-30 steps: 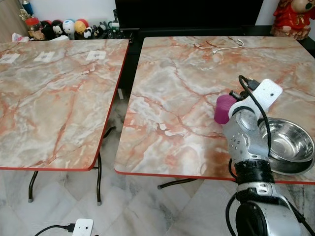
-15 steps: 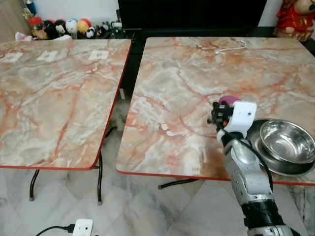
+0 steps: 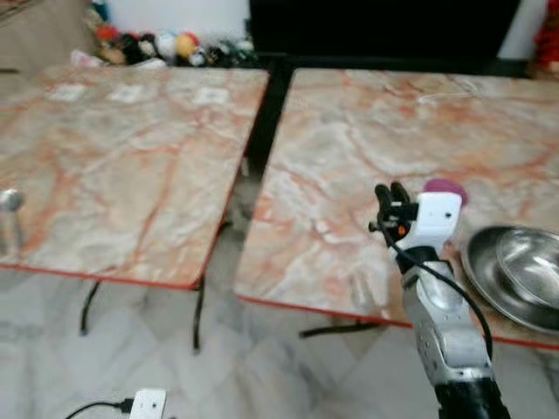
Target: Setting the table
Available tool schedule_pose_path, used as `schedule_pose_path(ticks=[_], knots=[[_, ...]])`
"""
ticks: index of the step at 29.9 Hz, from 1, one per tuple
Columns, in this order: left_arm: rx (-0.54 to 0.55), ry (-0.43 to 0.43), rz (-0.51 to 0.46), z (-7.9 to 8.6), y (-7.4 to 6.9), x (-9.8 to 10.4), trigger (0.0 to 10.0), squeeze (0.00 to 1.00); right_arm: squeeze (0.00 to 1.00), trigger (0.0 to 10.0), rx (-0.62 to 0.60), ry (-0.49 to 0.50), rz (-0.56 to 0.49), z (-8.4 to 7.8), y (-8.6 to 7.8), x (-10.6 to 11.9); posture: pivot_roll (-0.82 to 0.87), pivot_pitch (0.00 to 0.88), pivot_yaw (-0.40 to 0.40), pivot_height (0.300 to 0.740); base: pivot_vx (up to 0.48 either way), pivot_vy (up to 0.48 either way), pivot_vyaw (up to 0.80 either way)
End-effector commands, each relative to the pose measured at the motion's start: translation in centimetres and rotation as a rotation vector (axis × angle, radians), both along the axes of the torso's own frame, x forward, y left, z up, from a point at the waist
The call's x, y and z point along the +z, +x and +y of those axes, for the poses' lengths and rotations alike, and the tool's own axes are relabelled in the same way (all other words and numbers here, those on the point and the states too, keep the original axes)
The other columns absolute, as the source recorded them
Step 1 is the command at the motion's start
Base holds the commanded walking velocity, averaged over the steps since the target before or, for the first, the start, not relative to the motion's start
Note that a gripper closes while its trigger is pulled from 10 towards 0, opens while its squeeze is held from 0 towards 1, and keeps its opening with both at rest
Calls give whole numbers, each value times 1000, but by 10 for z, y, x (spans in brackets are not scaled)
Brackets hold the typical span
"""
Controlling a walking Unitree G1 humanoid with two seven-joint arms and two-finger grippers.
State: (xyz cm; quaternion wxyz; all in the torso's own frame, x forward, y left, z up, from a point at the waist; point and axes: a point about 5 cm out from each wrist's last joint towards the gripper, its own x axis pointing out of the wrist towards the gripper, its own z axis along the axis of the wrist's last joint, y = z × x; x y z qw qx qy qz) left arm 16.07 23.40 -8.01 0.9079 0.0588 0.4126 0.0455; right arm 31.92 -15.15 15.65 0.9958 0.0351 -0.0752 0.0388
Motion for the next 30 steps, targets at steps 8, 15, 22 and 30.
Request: schedule_pose_path(ticks=[8, 15, 22, 30], knots=[[18, 4, 24, 3, -6, -2, 10000, 0, 0, 10000, 3, 51, -16, 9, 4, 5, -70, 27, 37, 740, 0, 480, 0], [15, 2, 28, 2, -7, -3, 10000, 0, 0, 10000, -1, 67, -16, 13, 6, 6, -70, 15, 36, 740, 0, 480, 0], [15, 1, 30, 2, -8, -3, 10000, 0, 0, 10000, -7, 74, -9, 13, 7, 4, -72, 11, 37, 740, 0, 480, 0], [23, -1, 20, 2, -6, -2, 10000, 0, 0, 10000, -13, 74, -1, 13, 9, 3, -65, 33, 29, 740, 0, 480, 0]])
